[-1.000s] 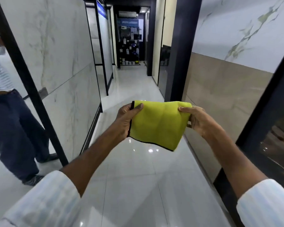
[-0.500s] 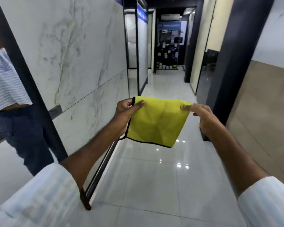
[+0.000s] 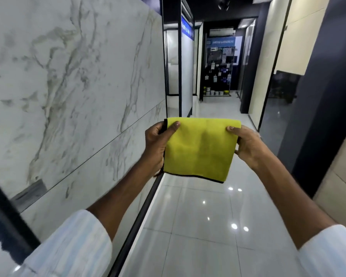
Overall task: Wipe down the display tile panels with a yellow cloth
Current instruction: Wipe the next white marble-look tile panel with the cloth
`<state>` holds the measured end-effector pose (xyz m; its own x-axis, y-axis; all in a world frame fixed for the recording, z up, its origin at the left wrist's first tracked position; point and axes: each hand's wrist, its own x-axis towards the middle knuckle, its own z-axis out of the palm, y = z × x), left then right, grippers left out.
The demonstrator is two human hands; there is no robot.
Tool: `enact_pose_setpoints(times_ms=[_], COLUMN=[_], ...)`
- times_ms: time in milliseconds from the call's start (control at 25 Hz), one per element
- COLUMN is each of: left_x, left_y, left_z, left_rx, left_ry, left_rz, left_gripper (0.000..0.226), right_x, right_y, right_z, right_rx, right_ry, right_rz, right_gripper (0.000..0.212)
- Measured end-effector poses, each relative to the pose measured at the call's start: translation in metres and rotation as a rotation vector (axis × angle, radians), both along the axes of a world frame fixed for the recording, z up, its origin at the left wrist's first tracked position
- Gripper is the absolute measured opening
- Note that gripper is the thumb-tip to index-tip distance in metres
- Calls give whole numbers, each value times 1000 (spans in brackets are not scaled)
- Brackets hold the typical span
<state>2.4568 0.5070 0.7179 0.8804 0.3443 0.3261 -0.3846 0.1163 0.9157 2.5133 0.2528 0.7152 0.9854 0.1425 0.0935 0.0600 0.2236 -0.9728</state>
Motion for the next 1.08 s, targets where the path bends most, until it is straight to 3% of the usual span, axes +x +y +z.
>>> enact_pose_setpoints(times_ms=[120,320,520,640,760,840,920,1000,1080], left_x=[84,233,375,445,505,559,618,675,741], left_y=[-2,-4,-4,7,51,87,100,94,86], left_z=[4,-5,0,14,-6,-27,-32,-25,-18], left_rx=[-45,-126,-140,-38,221,535,706,703,665], left_ry=[6,21,58,41,157,334,406,299,321], left_rz=[60,87,155,146,55,225,353,128,-169], left_gripper=[16,23,13,7,12,30,44,48,35], right_x=[76,226,384,473,545,601,654,697,747], right_y=[8,12,9,24,47,66,89,111,126], right_z=[-8,-23,3,27,33,29,19,13,10], right_rx=[-104,-55,7,33,30,-27,-100,-190,-229], right_ry=[-58,-5,-48,-133,-140,-150,-171,-211,-225], right_rz=[25,72,116,108,120,147,215,274,257], right_gripper=[19,8,14,17,24,23,20,17,19])
